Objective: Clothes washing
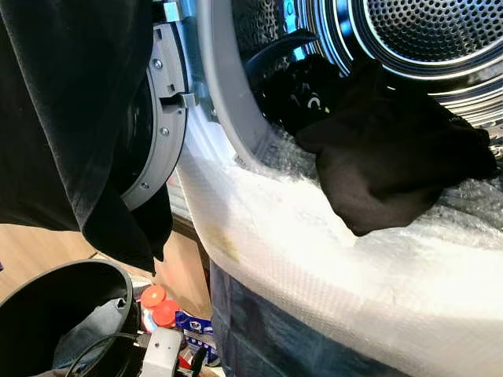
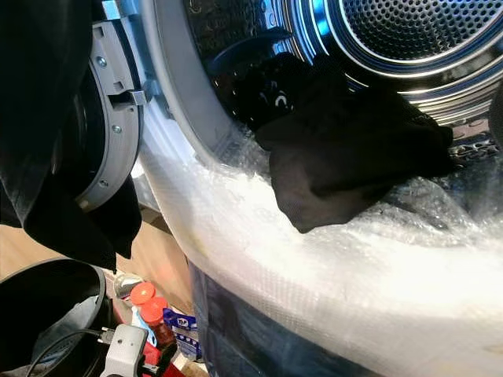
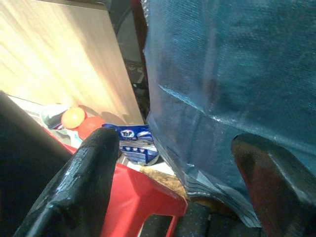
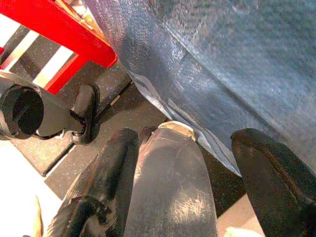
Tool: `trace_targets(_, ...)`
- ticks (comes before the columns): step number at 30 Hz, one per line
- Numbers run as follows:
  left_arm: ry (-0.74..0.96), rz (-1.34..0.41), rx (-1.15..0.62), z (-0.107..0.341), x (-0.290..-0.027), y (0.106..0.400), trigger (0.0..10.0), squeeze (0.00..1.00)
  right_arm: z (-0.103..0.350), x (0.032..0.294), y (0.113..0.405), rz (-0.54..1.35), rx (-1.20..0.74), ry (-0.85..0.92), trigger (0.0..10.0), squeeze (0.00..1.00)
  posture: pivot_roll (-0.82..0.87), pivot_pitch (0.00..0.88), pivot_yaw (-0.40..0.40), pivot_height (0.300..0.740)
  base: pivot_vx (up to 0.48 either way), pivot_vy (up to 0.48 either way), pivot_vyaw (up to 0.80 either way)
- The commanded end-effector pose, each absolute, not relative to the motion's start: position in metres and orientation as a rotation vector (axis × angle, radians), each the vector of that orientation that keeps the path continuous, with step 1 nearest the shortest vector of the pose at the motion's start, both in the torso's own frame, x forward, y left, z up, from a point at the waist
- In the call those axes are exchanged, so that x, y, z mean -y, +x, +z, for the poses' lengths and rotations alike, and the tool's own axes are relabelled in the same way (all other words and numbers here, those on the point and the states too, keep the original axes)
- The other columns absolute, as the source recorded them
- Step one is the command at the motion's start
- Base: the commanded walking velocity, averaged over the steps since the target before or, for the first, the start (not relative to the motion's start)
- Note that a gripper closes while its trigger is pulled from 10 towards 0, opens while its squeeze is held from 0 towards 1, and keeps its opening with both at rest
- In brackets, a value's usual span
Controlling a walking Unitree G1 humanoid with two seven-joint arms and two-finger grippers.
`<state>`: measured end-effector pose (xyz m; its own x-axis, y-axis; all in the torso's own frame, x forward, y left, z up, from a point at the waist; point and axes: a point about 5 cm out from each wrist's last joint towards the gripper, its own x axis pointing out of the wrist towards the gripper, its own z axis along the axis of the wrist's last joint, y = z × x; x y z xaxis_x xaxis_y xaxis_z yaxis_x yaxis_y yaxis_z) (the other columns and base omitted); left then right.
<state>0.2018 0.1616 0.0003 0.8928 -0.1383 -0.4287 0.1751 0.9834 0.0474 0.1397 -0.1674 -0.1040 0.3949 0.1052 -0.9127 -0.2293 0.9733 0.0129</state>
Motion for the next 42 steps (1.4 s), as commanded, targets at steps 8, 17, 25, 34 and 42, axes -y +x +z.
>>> trace_targets(8,0.093,-0.160,-0.417,0.0042,-0.1625,0.2056,10.0,0.00,-0.1066,0.1644,0.1331,0.222,-1.174,-0.105,10.0,0.00,0.01,0.043,0.051,0.740,0.000,0.000,0.00)
trace_targets(17,0.090,-0.156,-0.412,0.0049,-0.1620,0.2067,10.0,0.00,-0.1064,0.1646,0.1335,0.225,-1.174,-0.105,10.0,0.00,0.01,0.042,0.048,0.740,0.000,0.000,0.00)
trace_targets(25,0.090,-0.151,-0.411,0.0045,-0.1614,0.2074,10.0,0.00,-0.1062,0.1659,0.1337,0.232,-1.174,-0.111,10.0,0.00,0.01,0.039,0.044,0.740,-0.107,0.000,0.00)
trace_targets(34,0.088,-0.147,-0.408,0.0045,-0.1610,0.2084,10.0,0.00,-0.1060,0.1665,0.1340,0.234,-1.174,-0.109,10.0,0.00,0.01,0.036,0.041,0.740,-0.295,0.000,0.00)
trace_targets(42,0.090,-0.133,-0.403,0.0044,-0.1612,0.2099,10.0,0.00,-0.1060,0.1664,0.1338,0.242,-1.174,-0.108,10.0,0.00,0.01,0.037,0.038,0.740,-0.176,0.000,0.00)
